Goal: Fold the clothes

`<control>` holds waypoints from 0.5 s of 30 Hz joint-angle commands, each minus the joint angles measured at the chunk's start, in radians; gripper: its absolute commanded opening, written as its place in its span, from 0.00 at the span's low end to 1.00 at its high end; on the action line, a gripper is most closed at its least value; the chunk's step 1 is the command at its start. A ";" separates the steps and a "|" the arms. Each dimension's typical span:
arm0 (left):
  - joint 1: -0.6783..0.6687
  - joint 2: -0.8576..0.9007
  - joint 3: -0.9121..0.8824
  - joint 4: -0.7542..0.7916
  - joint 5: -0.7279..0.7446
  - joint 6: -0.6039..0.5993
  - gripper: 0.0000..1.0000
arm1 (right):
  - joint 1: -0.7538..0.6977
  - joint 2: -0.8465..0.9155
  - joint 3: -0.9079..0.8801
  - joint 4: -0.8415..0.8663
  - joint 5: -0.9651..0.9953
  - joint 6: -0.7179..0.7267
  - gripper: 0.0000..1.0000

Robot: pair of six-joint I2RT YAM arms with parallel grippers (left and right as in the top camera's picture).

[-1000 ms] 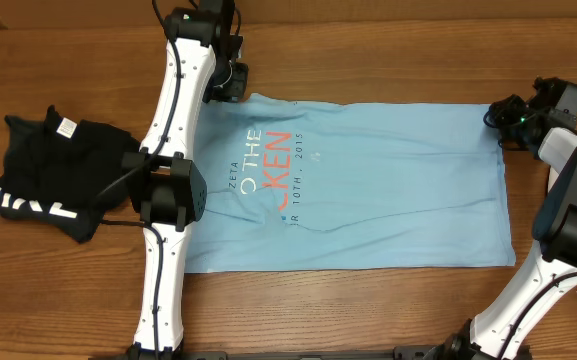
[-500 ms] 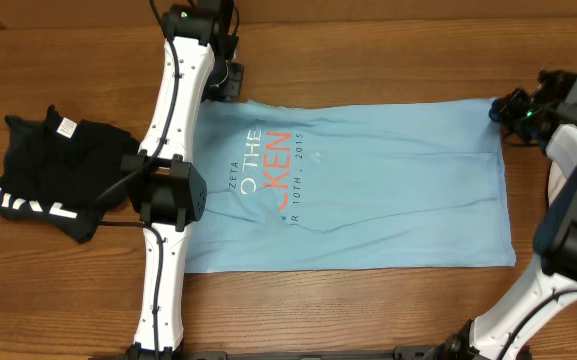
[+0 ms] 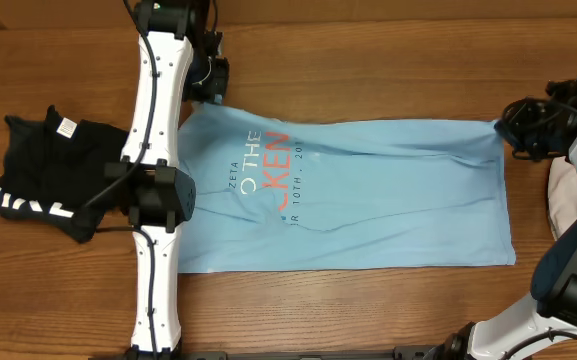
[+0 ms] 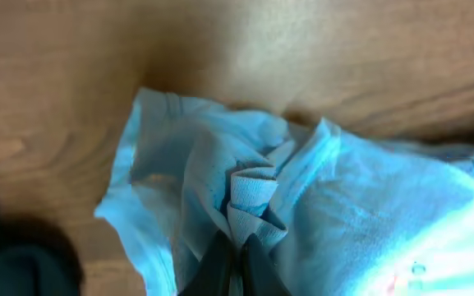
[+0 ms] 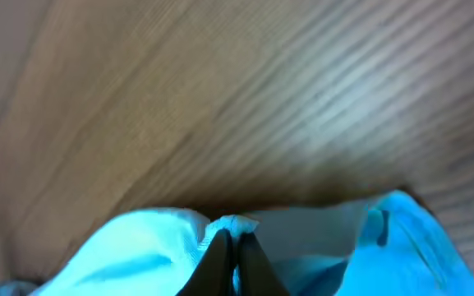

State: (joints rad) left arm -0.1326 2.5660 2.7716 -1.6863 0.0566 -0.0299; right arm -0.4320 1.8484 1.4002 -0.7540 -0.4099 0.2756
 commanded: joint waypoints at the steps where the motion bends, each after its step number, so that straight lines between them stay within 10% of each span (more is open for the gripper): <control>1: -0.014 -0.137 -0.208 -0.004 0.019 0.000 0.04 | -0.004 -0.029 0.003 -0.047 0.005 -0.038 0.04; 15: -0.006 -0.212 -0.666 -0.004 -0.048 0.007 0.04 | -0.072 -0.029 0.003 -0.274 0.396 0.102 0.04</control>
State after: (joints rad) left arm -0.1444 2.3917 2.1323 -1.6863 0.0444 -0.0296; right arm -0.4858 1.8484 1.4002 -1.0073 -0.1467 0.3298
